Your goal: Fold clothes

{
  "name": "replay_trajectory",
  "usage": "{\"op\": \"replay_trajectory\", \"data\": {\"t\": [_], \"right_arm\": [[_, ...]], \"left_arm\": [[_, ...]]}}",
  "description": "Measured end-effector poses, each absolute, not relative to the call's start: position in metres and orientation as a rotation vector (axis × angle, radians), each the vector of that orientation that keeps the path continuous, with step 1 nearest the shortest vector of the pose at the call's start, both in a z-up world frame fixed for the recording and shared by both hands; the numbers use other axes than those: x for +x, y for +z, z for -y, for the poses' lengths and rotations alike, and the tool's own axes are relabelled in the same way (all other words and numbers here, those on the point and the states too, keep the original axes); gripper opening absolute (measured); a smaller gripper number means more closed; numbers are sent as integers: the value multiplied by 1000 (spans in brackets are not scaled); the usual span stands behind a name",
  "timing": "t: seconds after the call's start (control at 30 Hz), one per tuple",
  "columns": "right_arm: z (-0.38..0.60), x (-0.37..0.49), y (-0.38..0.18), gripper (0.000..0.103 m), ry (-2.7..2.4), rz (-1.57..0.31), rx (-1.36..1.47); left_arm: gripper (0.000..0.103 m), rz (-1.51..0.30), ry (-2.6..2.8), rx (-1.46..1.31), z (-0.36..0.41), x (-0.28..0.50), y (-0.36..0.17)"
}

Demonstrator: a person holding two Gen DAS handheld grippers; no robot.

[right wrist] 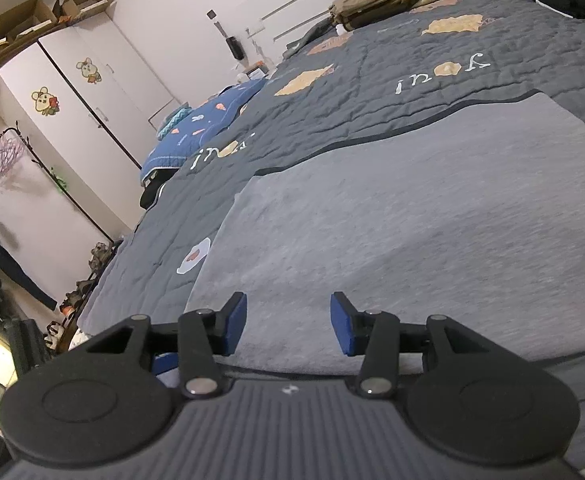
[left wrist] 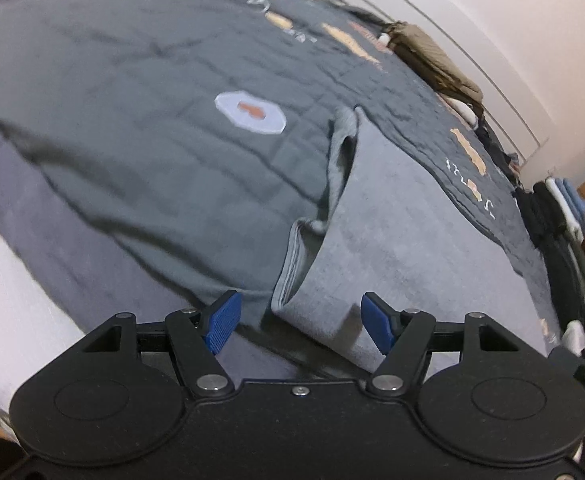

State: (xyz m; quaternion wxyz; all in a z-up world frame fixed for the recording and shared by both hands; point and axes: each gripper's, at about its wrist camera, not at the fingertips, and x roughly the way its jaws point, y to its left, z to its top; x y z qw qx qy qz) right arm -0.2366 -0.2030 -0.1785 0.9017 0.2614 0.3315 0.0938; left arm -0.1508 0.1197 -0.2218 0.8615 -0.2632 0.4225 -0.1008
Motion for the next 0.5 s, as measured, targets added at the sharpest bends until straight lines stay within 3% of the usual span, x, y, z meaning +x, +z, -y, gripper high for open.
{"op": "replay_trajectory", "data": {"t": [0.17, 0.33, 0.5], "right_arm": [[202, -238, -178, 46, 188, -689, 539], [202, -241, -176, 46, 182, -687, 541], [199, -244, -174, 46, 189, -681, 533]], "left_arm": [[62, -883, -220, -605, -122, -150, -225], [33, -891, -241, -684, -122, -149, -230], [33, -892, -237, -750, -122, -148, -236]]}}
